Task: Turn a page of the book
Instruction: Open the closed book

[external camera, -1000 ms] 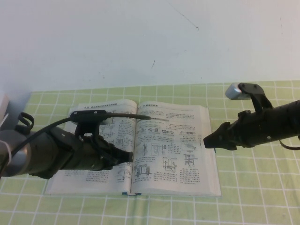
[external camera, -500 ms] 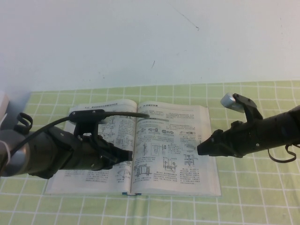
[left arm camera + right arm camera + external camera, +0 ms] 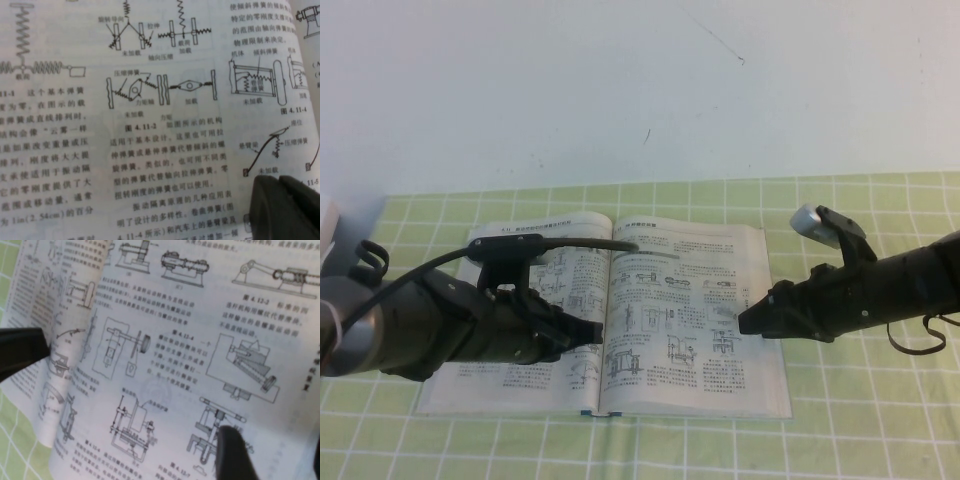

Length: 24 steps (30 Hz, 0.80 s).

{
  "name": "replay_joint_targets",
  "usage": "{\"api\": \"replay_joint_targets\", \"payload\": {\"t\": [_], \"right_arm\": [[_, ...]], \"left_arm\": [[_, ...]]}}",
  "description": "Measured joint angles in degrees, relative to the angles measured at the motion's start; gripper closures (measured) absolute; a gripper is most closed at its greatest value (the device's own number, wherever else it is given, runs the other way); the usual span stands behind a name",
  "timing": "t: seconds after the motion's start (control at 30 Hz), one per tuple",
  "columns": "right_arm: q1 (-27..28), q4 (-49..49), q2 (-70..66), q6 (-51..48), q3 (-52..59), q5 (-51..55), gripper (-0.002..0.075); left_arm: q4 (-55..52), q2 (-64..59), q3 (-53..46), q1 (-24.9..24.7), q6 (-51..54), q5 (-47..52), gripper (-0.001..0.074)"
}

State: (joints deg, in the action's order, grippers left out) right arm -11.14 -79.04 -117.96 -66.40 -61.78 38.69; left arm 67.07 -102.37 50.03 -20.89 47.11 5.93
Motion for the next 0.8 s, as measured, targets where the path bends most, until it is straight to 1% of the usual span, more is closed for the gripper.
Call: {"api": "replay_joint_targets", "payload": {"t": [0.5,0.8], "right_arm": [[0.1,-6.8,-2.8,-1.0,-0.6,4.6,0.0377],[0.1,-13.1,-5.4,-3.2,-0.6,8.4,0.0377]], "left_arm": [[0.6,-0.1,0.1,0.0,0.0,1.5,0.0738],[0.6,-0.1,0.1,0.0,0.0,1.9,0.0738]]}}
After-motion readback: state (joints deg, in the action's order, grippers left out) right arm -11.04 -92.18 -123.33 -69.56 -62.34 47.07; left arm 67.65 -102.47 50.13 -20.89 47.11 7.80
